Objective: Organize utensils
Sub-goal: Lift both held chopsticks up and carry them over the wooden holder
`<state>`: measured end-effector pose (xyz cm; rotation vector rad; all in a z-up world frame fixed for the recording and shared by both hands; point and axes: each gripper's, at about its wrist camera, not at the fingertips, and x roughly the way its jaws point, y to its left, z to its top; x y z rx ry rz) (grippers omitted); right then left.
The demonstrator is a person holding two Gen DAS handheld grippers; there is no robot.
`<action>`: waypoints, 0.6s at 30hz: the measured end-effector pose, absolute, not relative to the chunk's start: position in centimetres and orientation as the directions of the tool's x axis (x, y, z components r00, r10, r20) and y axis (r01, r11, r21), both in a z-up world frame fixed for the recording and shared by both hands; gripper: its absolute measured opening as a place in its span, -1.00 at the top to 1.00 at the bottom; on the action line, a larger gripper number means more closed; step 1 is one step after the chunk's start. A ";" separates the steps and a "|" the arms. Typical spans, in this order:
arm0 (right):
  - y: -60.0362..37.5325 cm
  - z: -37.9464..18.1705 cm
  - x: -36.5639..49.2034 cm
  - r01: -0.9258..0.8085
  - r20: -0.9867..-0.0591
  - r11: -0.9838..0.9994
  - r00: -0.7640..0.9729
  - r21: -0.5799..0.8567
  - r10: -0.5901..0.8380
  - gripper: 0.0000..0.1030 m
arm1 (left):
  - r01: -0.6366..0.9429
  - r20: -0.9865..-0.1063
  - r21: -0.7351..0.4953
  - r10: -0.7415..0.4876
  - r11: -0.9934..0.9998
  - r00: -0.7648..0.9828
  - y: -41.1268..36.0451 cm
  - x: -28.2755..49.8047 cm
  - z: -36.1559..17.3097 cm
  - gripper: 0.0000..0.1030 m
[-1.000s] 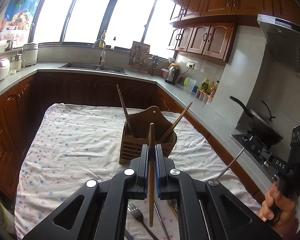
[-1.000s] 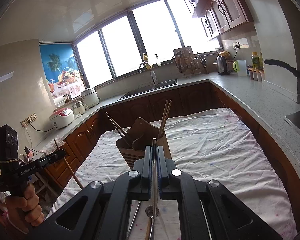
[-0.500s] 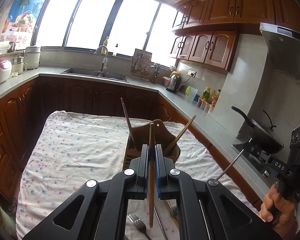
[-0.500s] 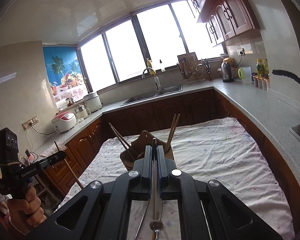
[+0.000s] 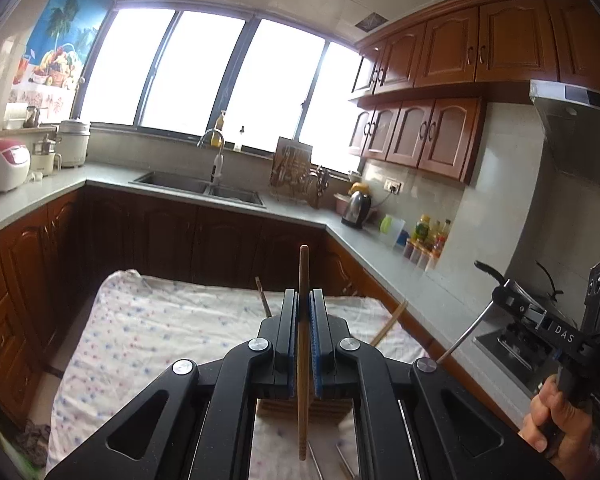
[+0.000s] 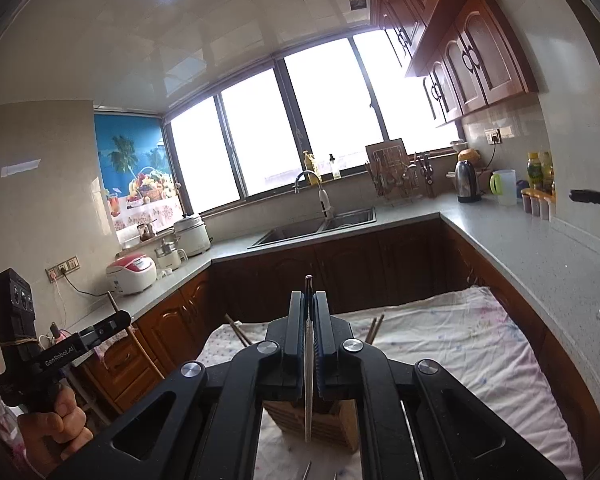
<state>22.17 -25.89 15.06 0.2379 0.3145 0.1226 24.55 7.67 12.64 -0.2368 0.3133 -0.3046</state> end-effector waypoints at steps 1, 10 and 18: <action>-25.9 15.1 22.5 -0.082 -0.286 0.965 0.946 0.249 0.154 0.92 | 0.255 -0.255 -0.275 -0.326 0.927 0.910 7.7 25.0 12.7 0.93; -27.0 14.9 26.6 -0.045 -0.271 0.965 0.955 0.257 0.117 0.92 | 0.235 -0.181 -0.300 -0.298 0.924 0.937 7.2 30.0 12.1 0.93; -26.9 11.6 28.2 -0.008 -0.293 0.967 0.952 0.253 0.084 0.92 | 0.191 -0.181 -0.357 -0.268 0.915 0.946 6.1 35.1 7.4 0.93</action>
